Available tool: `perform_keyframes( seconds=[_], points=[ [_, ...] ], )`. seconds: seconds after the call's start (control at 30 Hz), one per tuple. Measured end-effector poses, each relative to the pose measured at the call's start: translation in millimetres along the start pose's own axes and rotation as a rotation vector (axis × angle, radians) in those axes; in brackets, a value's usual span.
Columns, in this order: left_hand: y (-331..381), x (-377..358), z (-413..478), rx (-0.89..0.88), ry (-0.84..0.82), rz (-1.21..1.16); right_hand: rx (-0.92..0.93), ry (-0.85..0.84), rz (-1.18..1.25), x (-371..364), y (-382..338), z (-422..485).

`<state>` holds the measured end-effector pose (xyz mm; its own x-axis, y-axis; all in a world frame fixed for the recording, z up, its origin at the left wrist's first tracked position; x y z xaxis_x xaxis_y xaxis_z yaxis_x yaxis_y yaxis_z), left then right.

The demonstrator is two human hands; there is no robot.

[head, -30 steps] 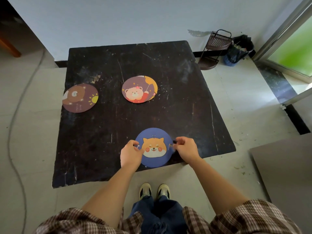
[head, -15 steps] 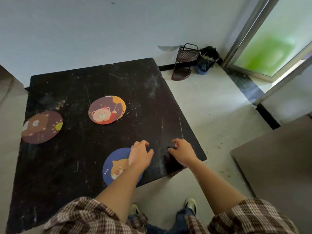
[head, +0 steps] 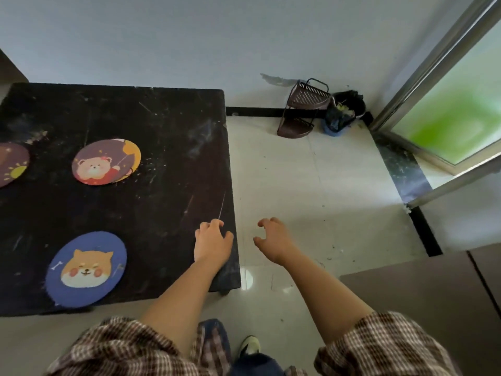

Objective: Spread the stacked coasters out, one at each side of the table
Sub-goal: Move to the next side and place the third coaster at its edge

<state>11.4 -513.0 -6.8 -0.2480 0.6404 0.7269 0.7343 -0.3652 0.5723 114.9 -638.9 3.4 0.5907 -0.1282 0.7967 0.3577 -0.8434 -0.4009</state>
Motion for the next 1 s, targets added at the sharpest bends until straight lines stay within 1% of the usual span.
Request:
perform_keyframes(
  seconds=[0.2,0.33,0.47,0.6,0.8,1.0],
  points=[
    [28,-9,17,0.049,0.048,0.071,0.109,-0.054,-0.129,27,18,43],
    [44,-5,49,0.050,0.098,0.115,0.193,-0.064,-0.261,43,8,84],
    [51,2,93,0.081,0.157,0.146,0.258,-0.057,-0.325,54,-9,128],
    [46,7,123,0.193,0.185,0.130,0.344,-0.094,-0.416,57,-31,169],
    [39,18,148,0.329,0.236,0.058,0.434,-0.102,-0.457,63,-67,215],
    [30,33,163,0.442,0.348,-0.017,0.613,-0.161,-0.495,65,-119,246]
  ],
)
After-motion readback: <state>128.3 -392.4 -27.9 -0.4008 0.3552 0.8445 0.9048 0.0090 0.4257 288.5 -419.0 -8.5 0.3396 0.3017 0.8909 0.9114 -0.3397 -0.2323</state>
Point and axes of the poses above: each hand's wrist, its own z-axis towards the middle knuckle, its own x-axis out of the back of the hand, y = z × x, the point moved 5 cm from there along z, towards the middle knuckle, and after that the axes turned 2 degrees about -x, right-handed, at the moved point
